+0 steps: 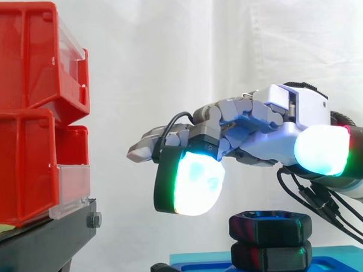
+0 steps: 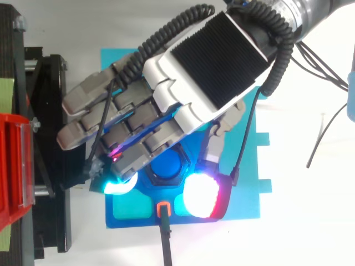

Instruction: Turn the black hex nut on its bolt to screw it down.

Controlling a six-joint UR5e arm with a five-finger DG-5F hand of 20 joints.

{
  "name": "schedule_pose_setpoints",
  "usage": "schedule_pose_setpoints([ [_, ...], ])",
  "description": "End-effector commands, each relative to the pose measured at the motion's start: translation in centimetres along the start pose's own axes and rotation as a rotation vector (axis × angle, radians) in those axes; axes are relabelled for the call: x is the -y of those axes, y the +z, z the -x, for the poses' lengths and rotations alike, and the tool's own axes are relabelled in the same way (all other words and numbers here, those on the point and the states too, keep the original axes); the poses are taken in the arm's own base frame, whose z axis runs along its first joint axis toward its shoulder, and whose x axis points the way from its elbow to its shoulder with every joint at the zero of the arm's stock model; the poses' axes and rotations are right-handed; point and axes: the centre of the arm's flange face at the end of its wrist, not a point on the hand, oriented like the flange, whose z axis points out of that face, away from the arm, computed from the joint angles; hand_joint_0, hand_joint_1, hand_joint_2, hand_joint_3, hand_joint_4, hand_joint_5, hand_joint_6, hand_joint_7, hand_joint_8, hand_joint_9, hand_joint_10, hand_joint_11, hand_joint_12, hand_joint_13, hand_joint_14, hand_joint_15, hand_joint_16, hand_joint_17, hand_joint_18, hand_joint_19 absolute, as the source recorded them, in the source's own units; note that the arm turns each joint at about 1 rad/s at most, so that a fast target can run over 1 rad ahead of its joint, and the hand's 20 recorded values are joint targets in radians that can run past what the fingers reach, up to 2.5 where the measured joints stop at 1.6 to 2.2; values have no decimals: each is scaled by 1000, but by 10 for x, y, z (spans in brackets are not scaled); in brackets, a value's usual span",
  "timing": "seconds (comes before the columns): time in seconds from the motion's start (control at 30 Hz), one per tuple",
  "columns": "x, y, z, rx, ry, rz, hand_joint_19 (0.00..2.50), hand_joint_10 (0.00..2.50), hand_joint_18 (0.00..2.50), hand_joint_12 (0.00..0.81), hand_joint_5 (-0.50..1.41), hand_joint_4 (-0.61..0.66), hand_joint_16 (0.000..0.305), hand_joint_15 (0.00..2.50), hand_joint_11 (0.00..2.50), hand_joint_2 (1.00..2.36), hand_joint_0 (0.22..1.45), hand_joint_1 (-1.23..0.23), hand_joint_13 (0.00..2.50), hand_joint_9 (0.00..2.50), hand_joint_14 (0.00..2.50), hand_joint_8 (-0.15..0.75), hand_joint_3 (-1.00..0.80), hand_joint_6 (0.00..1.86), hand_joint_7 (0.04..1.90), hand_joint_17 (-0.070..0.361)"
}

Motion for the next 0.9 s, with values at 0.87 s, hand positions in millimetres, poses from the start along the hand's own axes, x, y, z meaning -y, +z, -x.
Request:
schedule_pose_setpoints([
  [0.87, -24, 21, -31, 8, 34, -12, 378, 10, 0, 112, -173, 119, 14, 157, 347, 1000, 438, -279, 392, 684, 6, 205, -500, 664, 1014, 31],
])
